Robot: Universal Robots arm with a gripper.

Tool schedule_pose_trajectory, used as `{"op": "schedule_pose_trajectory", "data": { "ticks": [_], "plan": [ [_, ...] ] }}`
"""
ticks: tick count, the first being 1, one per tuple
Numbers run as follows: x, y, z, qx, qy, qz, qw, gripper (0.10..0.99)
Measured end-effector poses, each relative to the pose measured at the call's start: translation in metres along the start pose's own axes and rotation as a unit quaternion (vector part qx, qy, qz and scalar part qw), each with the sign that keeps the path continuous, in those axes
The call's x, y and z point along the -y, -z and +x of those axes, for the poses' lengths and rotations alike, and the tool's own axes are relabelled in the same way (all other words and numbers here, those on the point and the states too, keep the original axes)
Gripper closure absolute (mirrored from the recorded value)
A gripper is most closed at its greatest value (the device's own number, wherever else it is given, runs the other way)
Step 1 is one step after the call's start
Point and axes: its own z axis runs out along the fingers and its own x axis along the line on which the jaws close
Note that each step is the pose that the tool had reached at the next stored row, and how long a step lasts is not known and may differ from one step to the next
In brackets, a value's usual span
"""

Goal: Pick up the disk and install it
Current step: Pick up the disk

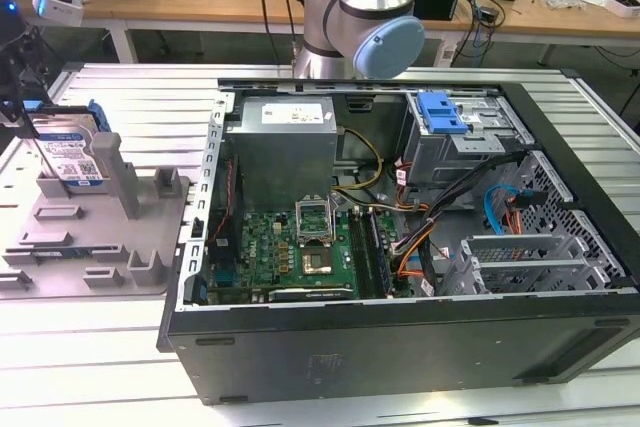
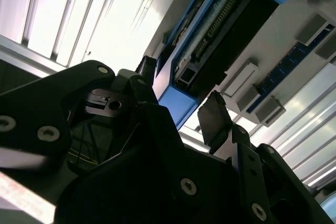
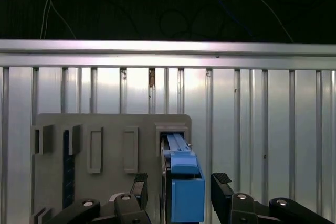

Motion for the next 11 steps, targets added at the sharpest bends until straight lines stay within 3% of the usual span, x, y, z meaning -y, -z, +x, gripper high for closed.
{"op": "schedule_pose_trajectory", "data": {
  "ticks": [4, 5, 11],
  "plan": [
    [0.0, -0.0027, 0.0001, 0.0, 0.0, 0.0, 1.0, 0.498],
    [0.0, -0.0033, 0.0001, 0.0, 0.0, 0.0, 1.0, 0.573],
    [0.0001, -0.0058, 0.0001, 0.0, 0.0, -0.0001, 1.0, 0.573]
  ]
}}
